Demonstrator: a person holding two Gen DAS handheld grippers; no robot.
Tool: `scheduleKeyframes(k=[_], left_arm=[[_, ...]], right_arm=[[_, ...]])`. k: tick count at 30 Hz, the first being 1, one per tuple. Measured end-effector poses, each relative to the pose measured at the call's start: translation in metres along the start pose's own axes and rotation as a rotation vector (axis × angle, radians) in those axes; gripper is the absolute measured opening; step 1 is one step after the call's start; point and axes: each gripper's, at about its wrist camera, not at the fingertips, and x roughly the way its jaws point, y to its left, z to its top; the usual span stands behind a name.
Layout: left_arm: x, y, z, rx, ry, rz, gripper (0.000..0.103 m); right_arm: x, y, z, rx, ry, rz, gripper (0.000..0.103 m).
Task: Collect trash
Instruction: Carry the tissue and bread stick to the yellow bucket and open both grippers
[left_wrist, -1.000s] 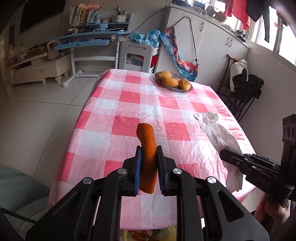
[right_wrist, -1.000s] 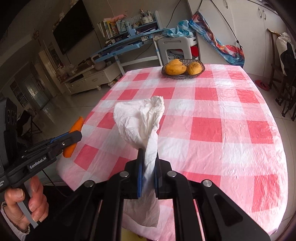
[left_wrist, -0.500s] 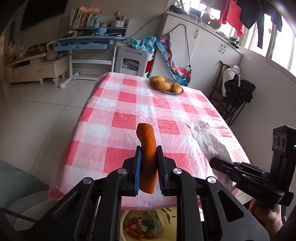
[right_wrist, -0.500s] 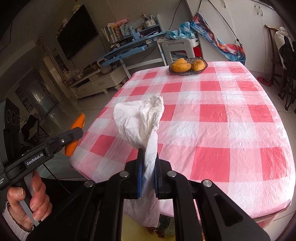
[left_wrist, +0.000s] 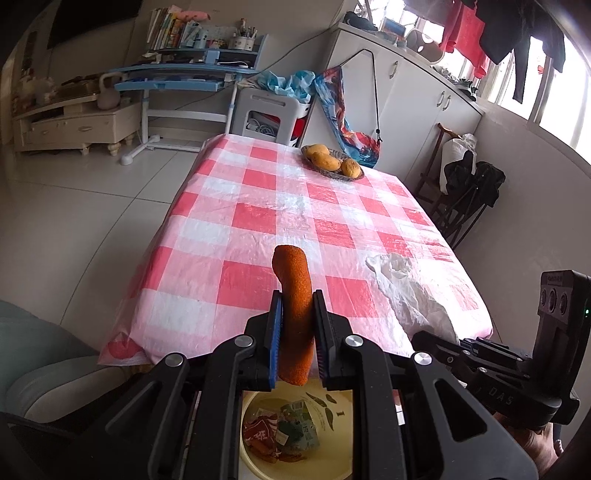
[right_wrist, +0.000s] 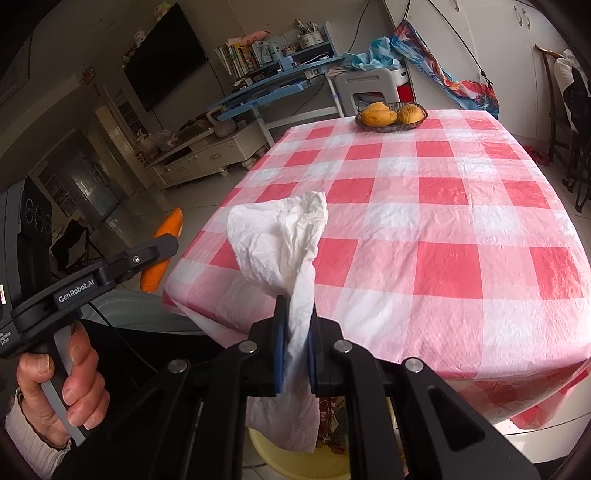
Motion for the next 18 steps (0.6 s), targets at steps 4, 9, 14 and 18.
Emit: scheduleKeyframes(k=[4,9,14,18], left_arm=[[-0.005,-0.004,-0.009,0.021,0.010,0.000,0.016],[-0.010,-0.009,-0.021,0.042,0.020,0.000,0.016],[-0.013,-0.014,-0.032,0.061,0.046,-0.002,0.016],[-0.013,-0.021,-0.045,0.083,0.080,-0.003,0.016]], right_arm=[[-0.005,0.000,-0.007,0.014,0.002,0.000,0.011],[-0.010,0.001,-0.016,0.026,0.009,-0.001,0.011],[-0.011,0.002,-0.025,0.037,0.036,-0.004,0.011],[-0.006,0.005,-0.036,0.042,0.093,-0.017,0.011]])
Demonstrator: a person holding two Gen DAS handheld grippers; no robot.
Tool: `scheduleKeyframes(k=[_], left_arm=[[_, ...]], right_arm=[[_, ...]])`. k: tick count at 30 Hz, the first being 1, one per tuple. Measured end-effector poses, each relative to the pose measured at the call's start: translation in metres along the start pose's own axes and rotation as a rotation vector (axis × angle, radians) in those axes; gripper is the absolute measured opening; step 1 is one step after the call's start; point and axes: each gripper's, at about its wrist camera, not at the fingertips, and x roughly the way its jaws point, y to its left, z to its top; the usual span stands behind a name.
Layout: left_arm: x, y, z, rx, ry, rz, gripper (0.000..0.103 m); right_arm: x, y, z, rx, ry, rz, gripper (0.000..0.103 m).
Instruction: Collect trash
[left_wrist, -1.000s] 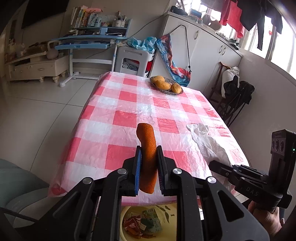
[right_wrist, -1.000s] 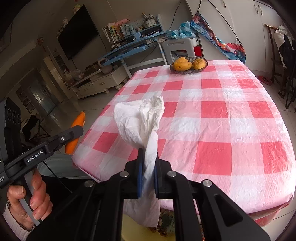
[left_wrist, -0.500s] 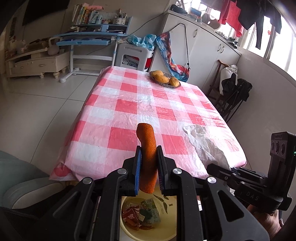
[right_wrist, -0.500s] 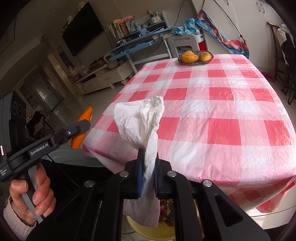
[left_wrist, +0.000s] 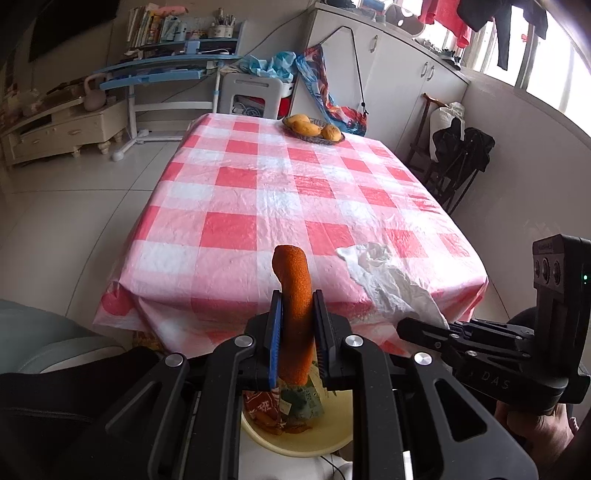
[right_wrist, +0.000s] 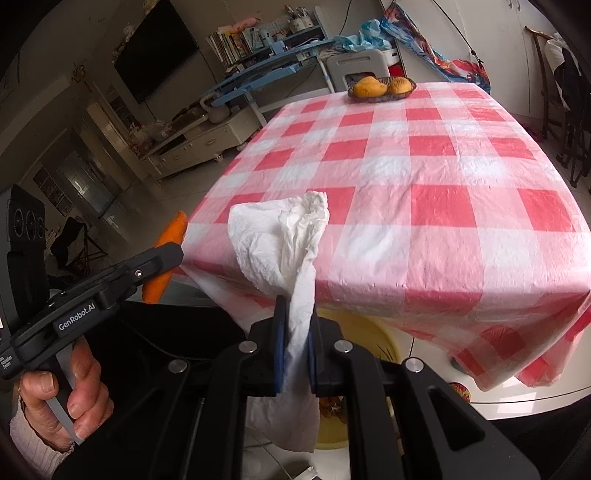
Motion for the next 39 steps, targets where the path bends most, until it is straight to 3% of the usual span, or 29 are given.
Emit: scheduleKeyframes(k=[12,17,20,21,22,26,28,30,34,36,39], left_arm=[[0.024,-0.011,-0.037,0.038,0.204,0.006,0.016],[0.024,-0.015,-0.042,0.062,0.221,0.025,0.032],[0.017,-0.016,-0.039,0.065,0.182,0.045,0.045],[0.015,-0.016,-0.037,0.067,0.168,0.052,0.048],[0.013,-0.016,-0.035,0.069,0.153,0.063,0.052],[0.000,-0.019,-0.028,0.075,0.058,0.115,0.068],[-0.010,-0.021,-0.023,0.078,-0.011,0.141,0.079],[-0.021,-0.024,-0.019,0.087,-0.073,0.162,0.083],[-0.043,-0.028,-0.010,0.091,-0.196,0.199,0.089],[-0.053,-0.030,-0.005,0.096,-0.255,0.227,0.092],[-0.063,-0.032,0.000,0.089,-0.304,0.245,0.094]], right_arm=[[0.031,0.000,-0.026,0.023,0.191,-0.045,0.011],[0.037,-0.001,-0.031,0.023,0.239,-0.081,0.012],[0.034,-0.003,-0.030,0.033,0.227,-0.094,0.028],[0.031,-0.002,-0.029,0.036,0.216,-0.096,0.039],[0.029,-0.002,-0.027,0.038,0.200,-0.100,0.045],[0.018,-0.002,-0.022,0.052,0.125,-0.104,0.049],[0.006,0.000,-0.019,0.040,0.044,-0.122,0.060],[-0.015,0.010,-0.014,-0.001,-0.069,-0.173,0.069],[-0.060,0.033,-0.013,-0.100,-0.320,-0.359,0.088],[-0.078,0.038,-0.012,-0.113,-0.412,-0.371,0.094],[-0.094,0.041,-0.010,-0.122,-0.486,-0.403,0.095]])
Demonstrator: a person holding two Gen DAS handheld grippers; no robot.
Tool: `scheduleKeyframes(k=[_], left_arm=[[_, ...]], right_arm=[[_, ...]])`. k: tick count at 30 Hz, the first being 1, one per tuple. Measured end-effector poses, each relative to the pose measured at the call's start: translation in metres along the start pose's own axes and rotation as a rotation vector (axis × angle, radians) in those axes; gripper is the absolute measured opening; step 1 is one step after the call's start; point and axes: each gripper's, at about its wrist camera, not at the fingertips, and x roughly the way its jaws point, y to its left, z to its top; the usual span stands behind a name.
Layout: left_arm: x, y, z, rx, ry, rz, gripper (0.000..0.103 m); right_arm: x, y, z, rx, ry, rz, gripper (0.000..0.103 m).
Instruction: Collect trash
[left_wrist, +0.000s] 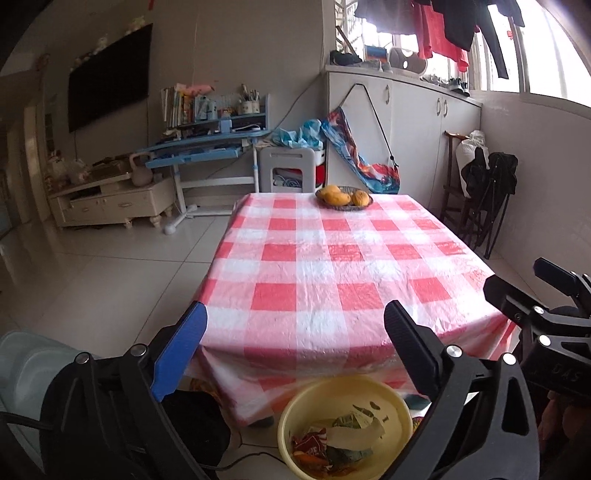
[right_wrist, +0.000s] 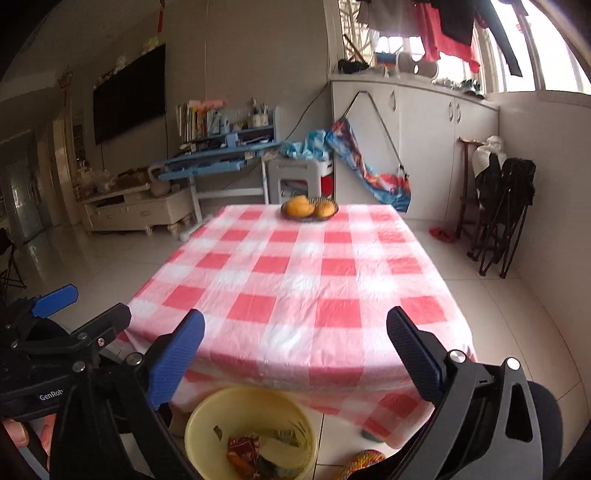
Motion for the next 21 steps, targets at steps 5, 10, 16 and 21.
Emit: scheduleKeyframes(k=[5,10,16,21], left_arm=[[-0.009,0.006,0.008,-0.032,-0.041,0.022,0.096],[-0.018,0.010,0.012,-0.062,-0.077,0.026,0.096],[-0.023,0.008,0.015,-0.062,-0.103,0.022,0.096],[-0.027,0.002,0.018,-0.047,-0.118,0.021,0.096]], right_arm=[[-0.016,0.001,0.015,-0.040,-0.079,-0.044,0.095],[-0.027,-0.004,0.018,-0.050,-0.126,-0.079,0.095],[-0.012,-0.011,0.021,-0.003,-0.083,-0.082,0.095],[-0.010,-0.008,0.017,-0.011,-0.070,-0.088,0.095]])
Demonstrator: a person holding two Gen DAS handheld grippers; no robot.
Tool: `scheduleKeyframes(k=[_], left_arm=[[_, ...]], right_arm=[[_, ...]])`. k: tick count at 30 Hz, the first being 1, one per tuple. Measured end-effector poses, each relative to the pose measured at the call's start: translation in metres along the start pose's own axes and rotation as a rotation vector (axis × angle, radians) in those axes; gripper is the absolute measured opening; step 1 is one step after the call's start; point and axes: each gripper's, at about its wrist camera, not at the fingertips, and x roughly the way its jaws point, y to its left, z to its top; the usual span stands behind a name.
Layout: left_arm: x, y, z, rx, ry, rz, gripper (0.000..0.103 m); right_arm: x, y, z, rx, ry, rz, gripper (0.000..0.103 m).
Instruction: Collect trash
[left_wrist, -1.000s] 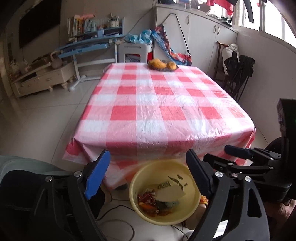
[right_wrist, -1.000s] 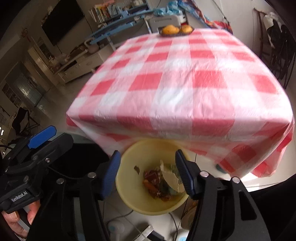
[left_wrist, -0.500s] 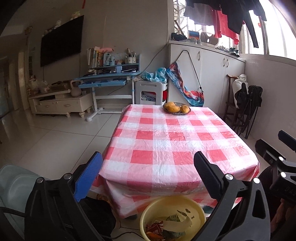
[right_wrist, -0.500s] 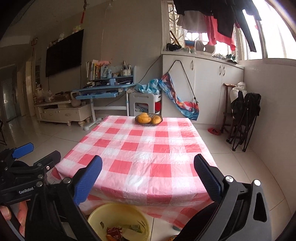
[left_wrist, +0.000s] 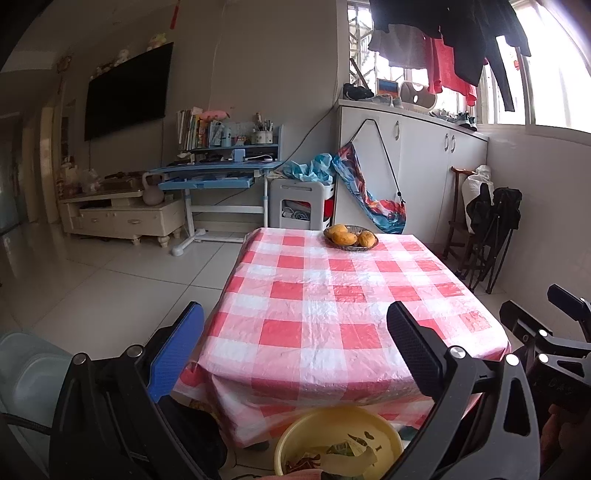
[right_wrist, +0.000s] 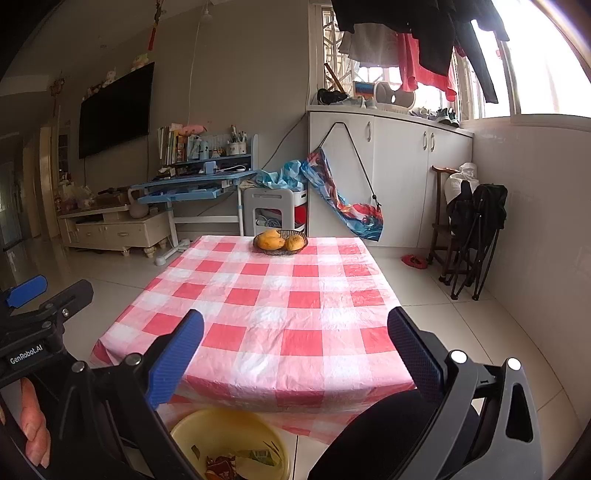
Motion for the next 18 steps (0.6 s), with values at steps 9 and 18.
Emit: scheduleKeyframes(k=[9,18], left_arm=[[-0.002,-0.003,0.002,0.012,-0.007,-0.003,0.096],[-0.001,-0.007,0.011,0.038,0.003,-0.010,0.096]], right_arm=[[0.002,0.001,-0.002,-0.027,0.008,-0.027,0.095],[0.006,-0.016,0.001,-0.022,0.020,-0.088,0.095]])
